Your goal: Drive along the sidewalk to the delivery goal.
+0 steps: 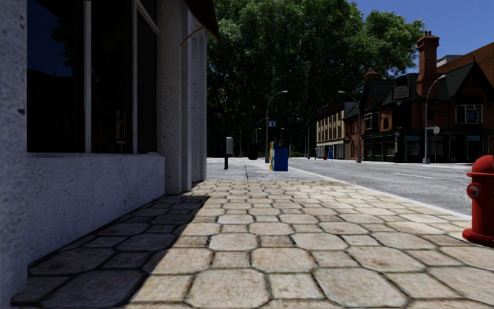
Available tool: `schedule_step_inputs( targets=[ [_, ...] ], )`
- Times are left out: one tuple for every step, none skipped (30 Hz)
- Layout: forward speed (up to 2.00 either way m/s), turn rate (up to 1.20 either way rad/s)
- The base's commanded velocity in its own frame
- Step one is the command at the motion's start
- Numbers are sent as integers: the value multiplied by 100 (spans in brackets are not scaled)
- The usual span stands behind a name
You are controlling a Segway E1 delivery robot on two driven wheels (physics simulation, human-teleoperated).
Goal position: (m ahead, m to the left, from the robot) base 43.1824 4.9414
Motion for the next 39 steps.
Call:
schedule_step_inputs(
  targets=[
    [200, 0],
    [200, 0],
    [200, 0],
    [200, 0],
    [200, 0],
    [200, 0],
    [200, 0],
    [200, 0],
    [200, 0],
    [200, 0],
    [200, 0],
    [200, 0],
    [200, 0],
    [200, 0],
    [200, 0],
    [200, 0],
    [200, 0],
    [200, 0],
    [200, 0],
    [200, 0],
    [200, 0],
    [200, 0],
    [200, 0],
    [200, 0],
    [200, 0],
    [200, 0],
    [200, 0],
    [200, 0],
    [200, 0],
    [200, 0],
    [200, 0],
    [200, 0],
    [200, 0],
    [200, 0],
    [200, 0],
    [200, 0],
    [200, 0],
    [200, 0],
    [200, 0]
  ],
)
